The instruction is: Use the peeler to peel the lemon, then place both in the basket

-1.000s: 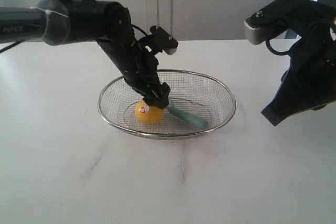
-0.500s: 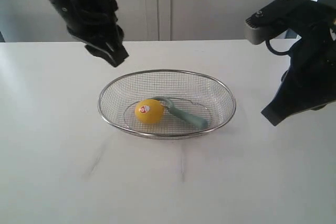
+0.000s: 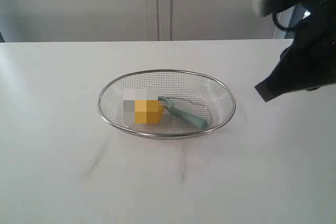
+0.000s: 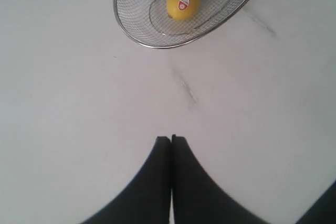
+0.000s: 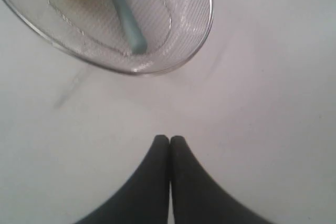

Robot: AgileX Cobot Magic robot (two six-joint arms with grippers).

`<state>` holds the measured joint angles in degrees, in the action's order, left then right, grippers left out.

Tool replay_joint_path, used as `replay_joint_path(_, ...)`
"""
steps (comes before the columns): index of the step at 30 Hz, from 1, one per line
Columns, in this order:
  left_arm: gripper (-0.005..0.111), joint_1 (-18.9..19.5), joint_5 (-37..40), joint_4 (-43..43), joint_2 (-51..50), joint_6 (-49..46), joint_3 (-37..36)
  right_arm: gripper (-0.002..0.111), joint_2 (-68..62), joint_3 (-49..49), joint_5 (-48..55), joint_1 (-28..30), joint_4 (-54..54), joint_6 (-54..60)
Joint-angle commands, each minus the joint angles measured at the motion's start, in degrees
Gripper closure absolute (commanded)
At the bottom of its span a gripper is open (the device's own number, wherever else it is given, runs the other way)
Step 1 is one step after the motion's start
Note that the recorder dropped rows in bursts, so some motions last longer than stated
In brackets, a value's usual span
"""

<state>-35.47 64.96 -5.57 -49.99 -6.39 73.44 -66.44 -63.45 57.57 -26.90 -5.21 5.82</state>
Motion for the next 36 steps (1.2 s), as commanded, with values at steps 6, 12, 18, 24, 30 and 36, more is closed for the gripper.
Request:
replay_joint_path(6,0.107,0.0,5.0,-2.6,25.8,0.6,-8.7,0.108,23.0,12.4,-15.2,0.1,-3.6,-8.5)
replay_joint_path(12,0.107,0.0,0.1,-2.6,31.3,4.1,-14.7,0.108,38.6,18.4,-20.4,0.1,-7.2,-12.5)
replay_joint_path(18,0.107,0.0,1.5,-2.6,31.3,4.7,-16.8,0.108,43.2,19.0,-30.8,0.1,-7.1,-12.5)
replay_joint_path(24,0.107,0.0,3.2,-2.5,31.3,4.7,-16.8,0.108,44.1,19.0,-35.3,0.1,-7.1,-12.5)
replay_joint_path(30,0.107,0.0,3.2,-2.5,31.3,4.7,-16.8,0.108,44.1,19.0,-34.8,0.1,-7.1,-12.5)
replay_joint_path(36,0.107,0.0,3.2,-2.5,31.3,4.7,-16.8,0.108,44.1,19.0,-34.8,0.1,-7.1,-12.5)
